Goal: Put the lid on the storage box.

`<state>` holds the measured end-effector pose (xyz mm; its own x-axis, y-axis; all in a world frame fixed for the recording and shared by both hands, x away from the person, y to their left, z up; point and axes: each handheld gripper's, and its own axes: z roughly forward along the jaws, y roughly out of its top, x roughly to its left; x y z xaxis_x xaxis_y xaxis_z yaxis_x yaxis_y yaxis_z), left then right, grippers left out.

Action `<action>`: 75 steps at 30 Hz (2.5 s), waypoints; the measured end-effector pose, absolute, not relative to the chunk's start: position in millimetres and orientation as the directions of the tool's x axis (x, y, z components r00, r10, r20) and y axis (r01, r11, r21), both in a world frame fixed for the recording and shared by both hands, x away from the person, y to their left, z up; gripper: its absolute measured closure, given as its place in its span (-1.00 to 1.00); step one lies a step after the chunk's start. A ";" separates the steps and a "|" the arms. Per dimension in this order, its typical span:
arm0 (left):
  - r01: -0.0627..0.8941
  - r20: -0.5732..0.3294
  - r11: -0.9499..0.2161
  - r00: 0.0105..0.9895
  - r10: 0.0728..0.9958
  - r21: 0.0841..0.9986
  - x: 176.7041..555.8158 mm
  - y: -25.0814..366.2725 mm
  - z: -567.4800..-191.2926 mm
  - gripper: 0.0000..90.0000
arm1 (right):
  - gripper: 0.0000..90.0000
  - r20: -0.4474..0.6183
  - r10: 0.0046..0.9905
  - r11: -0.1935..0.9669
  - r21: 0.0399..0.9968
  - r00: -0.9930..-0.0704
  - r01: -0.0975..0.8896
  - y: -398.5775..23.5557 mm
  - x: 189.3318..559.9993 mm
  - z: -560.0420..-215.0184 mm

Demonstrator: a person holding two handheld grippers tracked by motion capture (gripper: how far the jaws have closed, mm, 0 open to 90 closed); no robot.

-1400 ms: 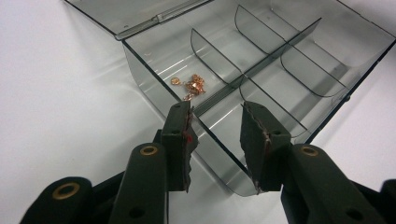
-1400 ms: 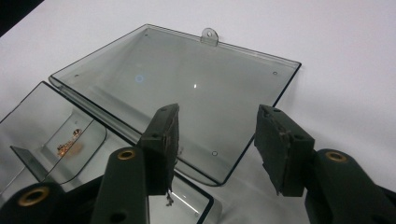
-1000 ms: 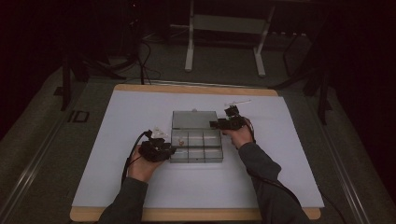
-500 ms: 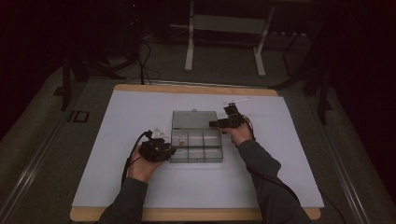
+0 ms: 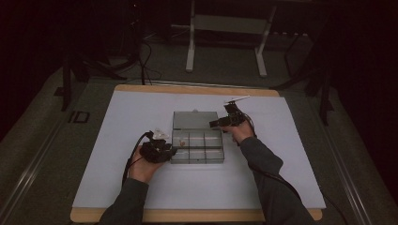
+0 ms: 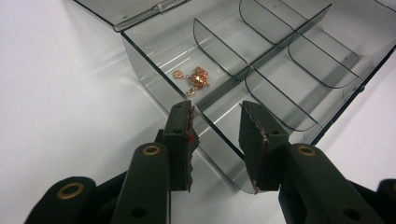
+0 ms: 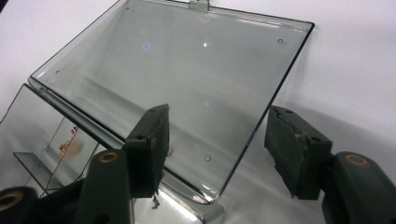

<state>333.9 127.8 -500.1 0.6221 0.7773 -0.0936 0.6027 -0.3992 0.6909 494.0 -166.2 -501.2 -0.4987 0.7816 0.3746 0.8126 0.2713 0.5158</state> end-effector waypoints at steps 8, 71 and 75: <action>0.601 -0.091 -0.402 0.624 0.776 0.690 333.9 127.7 -500.1 0.46 | -0.15 0.427 0.784 0.234 0.470 -0.451 0.851 -166.3 498.6 -503.5; 0.608 -0.065 -0.416 0.612 0.788 0.676 331.9 122.6 -498.1 0.45 | 0.68 0.048 0.825 0.303 0.804 -0.562 0.513 -164.6 434.5 -480.6; 0.609 -0.068 -0.417 0.614 0.786 0.675 332.2 123.1 -498.0 0.45 | 0.69 0.040 0.822 0.308 0.808 -0.568 0.503 -165.5 429.9 -479.3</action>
<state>332.2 123.1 -498.0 0.6141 0.7863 -0.0681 0.6087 -0.4169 0.6751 429.9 -165.5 -479.3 -0.5683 0.8218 0.0400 0.5025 0.3082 0.8078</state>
